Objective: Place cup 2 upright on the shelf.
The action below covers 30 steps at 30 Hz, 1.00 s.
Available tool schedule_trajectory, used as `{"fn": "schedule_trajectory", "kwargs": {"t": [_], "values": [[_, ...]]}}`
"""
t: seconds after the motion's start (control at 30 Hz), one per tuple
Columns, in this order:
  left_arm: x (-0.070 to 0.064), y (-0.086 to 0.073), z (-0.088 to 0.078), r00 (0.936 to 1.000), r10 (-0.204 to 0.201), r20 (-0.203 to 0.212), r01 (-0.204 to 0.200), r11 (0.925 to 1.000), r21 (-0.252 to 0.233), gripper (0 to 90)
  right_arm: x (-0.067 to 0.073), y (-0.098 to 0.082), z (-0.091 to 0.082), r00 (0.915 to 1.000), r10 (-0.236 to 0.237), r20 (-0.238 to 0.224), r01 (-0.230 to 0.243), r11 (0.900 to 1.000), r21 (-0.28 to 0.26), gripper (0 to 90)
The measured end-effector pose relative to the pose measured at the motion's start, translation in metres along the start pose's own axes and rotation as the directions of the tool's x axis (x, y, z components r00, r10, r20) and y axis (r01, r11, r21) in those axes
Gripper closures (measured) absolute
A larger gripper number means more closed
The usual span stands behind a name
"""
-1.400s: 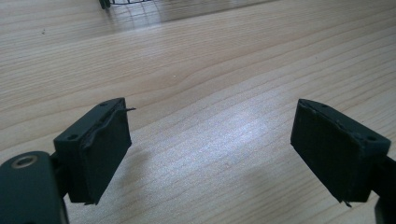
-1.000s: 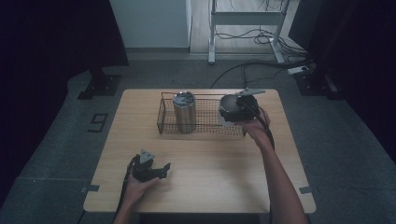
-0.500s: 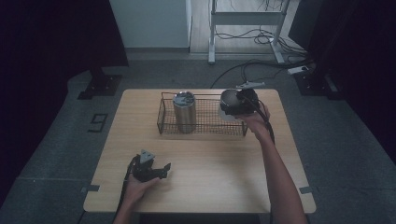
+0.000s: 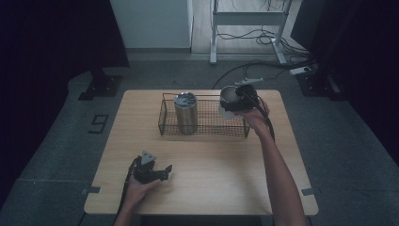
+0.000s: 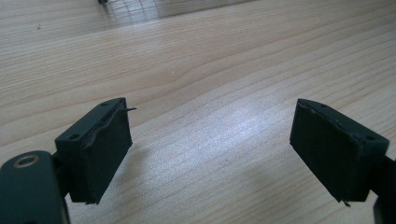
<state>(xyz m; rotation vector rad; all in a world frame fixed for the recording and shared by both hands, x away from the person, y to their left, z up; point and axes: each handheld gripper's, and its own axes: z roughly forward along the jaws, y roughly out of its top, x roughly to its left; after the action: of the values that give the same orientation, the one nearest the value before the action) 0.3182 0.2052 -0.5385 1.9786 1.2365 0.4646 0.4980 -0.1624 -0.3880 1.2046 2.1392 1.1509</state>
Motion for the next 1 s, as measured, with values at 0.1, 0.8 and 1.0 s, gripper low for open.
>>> {"fn": "schedule_trajectory", "kwargs": {"t": [0.1,0.8,1.0], "values": [[0.0,0.0,0.0,1.0,0.001,0.004,-0.001,1.0,0.002,12.6,-0.003,0.001,0.004,1.0,0.005,0.001,-0.005,1.0,0.001,6.7],[-0.003,-0.001,0.004,0.9999,0.011,0.01,-0.011,0.9997,0.023,12.8,-0.013,0.01,0.033,0.9998,0.006,0.017,-0.007,1.0,0.027,6.7],[-0.003,-0.002,0.004,0.9999,0.011,0.013,-0.011,0.9996,0.027,12.8,-0.014,0.007,0.043,0.9999,0.008,0.015,-0.009,0.999,0.045,6.7]]}}
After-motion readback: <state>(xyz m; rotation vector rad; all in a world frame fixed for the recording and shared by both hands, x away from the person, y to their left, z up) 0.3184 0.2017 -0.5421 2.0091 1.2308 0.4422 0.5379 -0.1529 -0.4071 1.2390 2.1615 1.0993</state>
